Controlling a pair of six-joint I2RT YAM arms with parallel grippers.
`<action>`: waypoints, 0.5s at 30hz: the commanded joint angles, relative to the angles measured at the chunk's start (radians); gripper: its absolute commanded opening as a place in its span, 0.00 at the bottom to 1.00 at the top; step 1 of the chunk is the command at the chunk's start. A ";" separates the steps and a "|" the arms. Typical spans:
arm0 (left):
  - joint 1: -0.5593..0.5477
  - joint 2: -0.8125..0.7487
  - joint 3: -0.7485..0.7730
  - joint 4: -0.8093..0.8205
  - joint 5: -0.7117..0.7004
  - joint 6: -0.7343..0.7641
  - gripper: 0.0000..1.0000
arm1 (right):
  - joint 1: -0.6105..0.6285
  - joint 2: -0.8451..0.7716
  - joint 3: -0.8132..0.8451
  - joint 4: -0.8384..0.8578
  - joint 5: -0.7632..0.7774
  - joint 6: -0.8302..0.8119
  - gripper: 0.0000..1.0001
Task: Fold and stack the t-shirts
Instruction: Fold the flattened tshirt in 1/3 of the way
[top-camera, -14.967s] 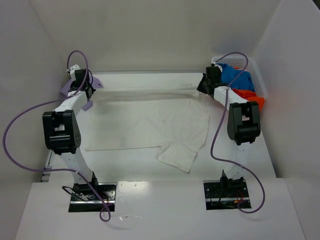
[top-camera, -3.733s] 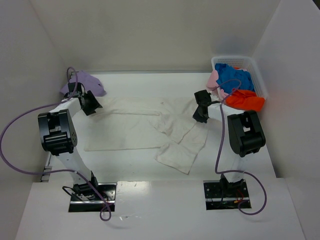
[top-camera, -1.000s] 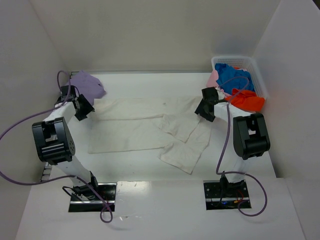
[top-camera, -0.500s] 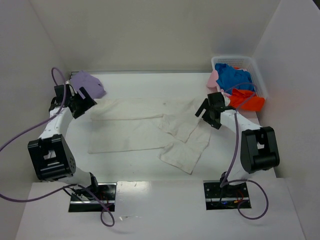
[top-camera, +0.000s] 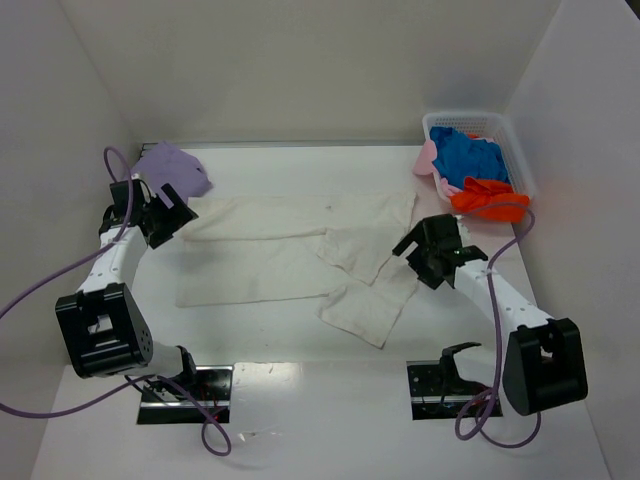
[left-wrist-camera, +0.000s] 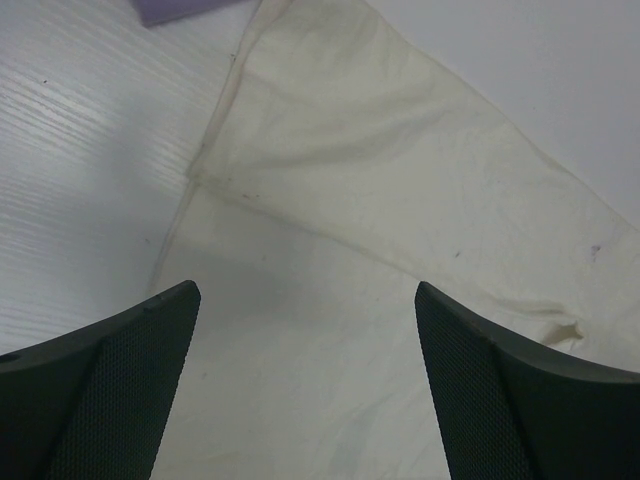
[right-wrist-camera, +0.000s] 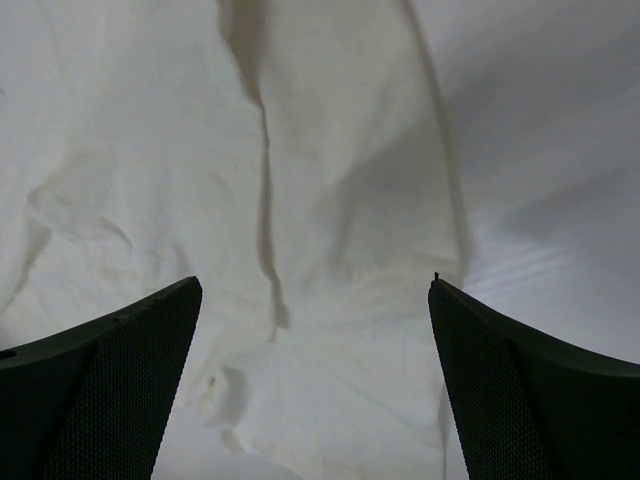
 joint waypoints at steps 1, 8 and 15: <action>0.006 -0.013 -0.002 0.017 0.020 -0.018 0.96 | 0.083 -0.040 -0.061 -0.047 -0.039 0.090 1.00; 0.006 -0.013 -0.002 0.017 0.001 -0.018 0.96 | 0.159 -0.153 -0.118 -0.127 -0.066 0.136 0.97; 0.006 -0.013 -0.002 0.017 -0.008 -0.028 0.97 | 0.218 -0.138 -0.140 -0.165 -0.075 0.118 0.93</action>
